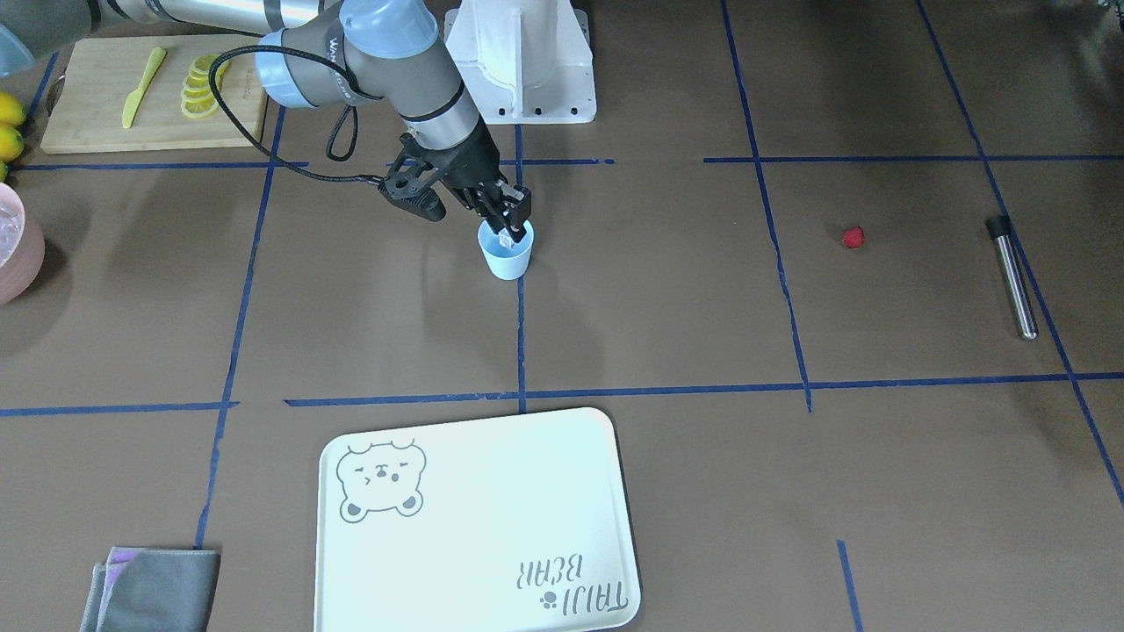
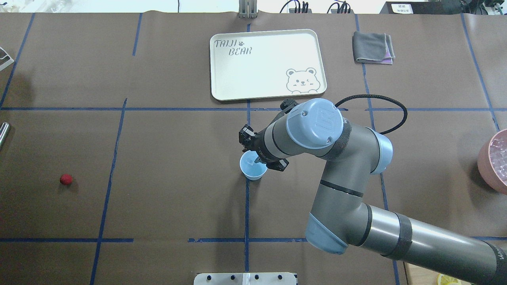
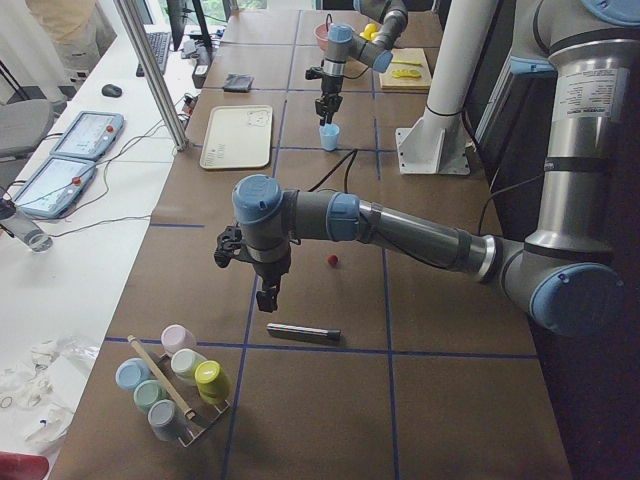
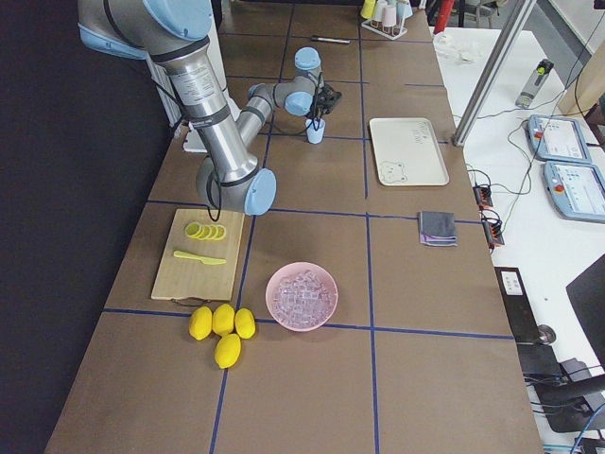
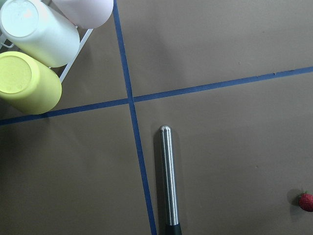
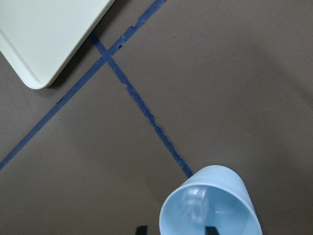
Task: Mash ice and strawberries in cup
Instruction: 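Tilt the pink bowl with the right gripper to pour ice into cup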
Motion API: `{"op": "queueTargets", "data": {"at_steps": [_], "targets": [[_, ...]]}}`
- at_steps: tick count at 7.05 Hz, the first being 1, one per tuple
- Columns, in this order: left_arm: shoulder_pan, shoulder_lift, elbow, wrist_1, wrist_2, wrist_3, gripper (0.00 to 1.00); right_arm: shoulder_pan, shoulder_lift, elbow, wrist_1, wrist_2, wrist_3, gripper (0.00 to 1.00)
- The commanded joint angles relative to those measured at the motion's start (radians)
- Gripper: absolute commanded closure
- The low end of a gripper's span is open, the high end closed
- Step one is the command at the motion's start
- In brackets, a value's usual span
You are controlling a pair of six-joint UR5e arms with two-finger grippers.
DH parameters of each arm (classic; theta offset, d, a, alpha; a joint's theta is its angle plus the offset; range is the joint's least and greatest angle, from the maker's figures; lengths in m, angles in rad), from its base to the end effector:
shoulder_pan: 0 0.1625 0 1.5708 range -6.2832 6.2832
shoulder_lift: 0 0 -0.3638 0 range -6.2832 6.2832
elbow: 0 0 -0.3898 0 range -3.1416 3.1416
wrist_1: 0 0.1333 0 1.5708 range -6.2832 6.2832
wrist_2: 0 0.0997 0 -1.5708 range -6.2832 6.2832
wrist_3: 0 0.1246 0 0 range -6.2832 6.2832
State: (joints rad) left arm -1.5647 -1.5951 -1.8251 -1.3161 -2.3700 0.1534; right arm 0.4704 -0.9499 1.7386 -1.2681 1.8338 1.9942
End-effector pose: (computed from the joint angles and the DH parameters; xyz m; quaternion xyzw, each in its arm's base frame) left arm -0.0410 -0.4856 0.5035 0.0396 0.3872 0.0780 0.9179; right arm -0.5240 -0.3796 0.1489 -0.1000 -0.5170 0.3048 0.7936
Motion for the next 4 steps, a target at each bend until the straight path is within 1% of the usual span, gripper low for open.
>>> {"op": "queueTargets", "data": {"at_steps": [1, 2, 3, 4], "targets": [[0.000, 0.000, 0.000, 0.000, -0.002, 0.000, 0.00, -0.001, 0.000, -0.002, -0.001, 0.001, -0.002, 0.24], [0.000, 0.000, -0.002, 0.000, 0.000, 0.000, 0.00, 0.029, -0.021, 0.054, -0.014, 0.016, -0.003, 0.23], [0.000, 0.000, 0.000, 0.000, 0.000, 0.000, 0.00, 0.097, -0.126, 0.149, -0.058, 0.085, -0.005, 0.09], [0.000, 0.000, 0.000, 0.000, 0.000, 0.000, 0.00, 0.234, -0.232, 0.212, -0.069, 0.211, -0.067, 0.00]]}}
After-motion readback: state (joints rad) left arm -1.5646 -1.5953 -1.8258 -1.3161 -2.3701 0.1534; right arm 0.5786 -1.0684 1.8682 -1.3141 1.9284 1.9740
